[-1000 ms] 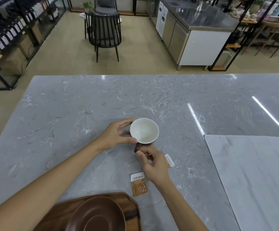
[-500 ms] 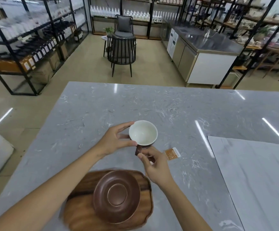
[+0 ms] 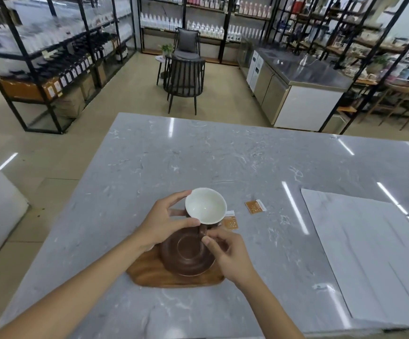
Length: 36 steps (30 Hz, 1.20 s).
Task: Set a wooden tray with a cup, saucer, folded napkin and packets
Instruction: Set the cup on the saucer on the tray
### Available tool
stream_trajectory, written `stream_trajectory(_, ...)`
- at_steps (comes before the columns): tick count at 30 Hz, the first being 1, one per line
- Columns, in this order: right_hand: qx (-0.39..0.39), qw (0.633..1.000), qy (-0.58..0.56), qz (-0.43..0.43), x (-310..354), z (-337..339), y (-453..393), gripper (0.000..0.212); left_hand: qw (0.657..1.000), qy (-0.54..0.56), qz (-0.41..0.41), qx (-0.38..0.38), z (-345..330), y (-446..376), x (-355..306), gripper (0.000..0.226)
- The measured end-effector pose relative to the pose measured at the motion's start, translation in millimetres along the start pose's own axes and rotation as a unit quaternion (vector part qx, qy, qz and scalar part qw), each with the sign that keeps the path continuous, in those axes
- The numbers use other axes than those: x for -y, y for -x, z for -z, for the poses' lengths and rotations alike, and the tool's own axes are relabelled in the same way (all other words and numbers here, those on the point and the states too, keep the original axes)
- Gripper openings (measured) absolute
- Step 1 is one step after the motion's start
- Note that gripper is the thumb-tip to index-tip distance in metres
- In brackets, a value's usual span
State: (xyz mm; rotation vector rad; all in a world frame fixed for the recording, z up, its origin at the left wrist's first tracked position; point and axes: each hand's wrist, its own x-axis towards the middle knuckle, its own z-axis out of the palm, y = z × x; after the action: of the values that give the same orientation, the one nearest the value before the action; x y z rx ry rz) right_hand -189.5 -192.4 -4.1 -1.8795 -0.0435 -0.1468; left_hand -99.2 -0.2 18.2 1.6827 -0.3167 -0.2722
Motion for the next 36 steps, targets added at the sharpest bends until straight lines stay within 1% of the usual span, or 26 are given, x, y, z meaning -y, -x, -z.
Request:
stream_trajectory(6,0.022,0.999,-0.003,-0.043,-6.5,-0.5,28.2,0.010,1.000,0.008,0.021,-0.014,-12.7,28.2,14.6,0.086)
stream_trajectory(14,0.041,0.998,0.023,-0.035,-11.2,-11.7,43.6,0.013,0.998,0.021,0.036,-0.043,-11.3,50.8,35.0,0.082)
stream_trajectory(16,0.048,0.998,0.027,-0.040,-14.2,-15.6,44.8,0.011,0.998,0.025,0.038,-0.048,-9.3,54.3,39.2,0.082)
stream_trajectory(21,0.062,0.995,0.047,-0.056,-23.2,-21.6,47.7,0.013,0.996,0.037,0.049,-0.069,-9.0,63.3,49.1,0.079)
stream_trajectory(32,0.070,0.993,0.061,-0.070,-31.6,-27.6,53.1,0.014,0.997,0.027,0.041,-0.052,-5.5,65.1,61.1,0.077)
stream_trajectory(36,0.068,0.994,0.048,-0.068,-30.1,-24.1,54.2,0.010,0.999,-0.002,0.032,-0.043,-2.7,64.1,63.7,0.078)
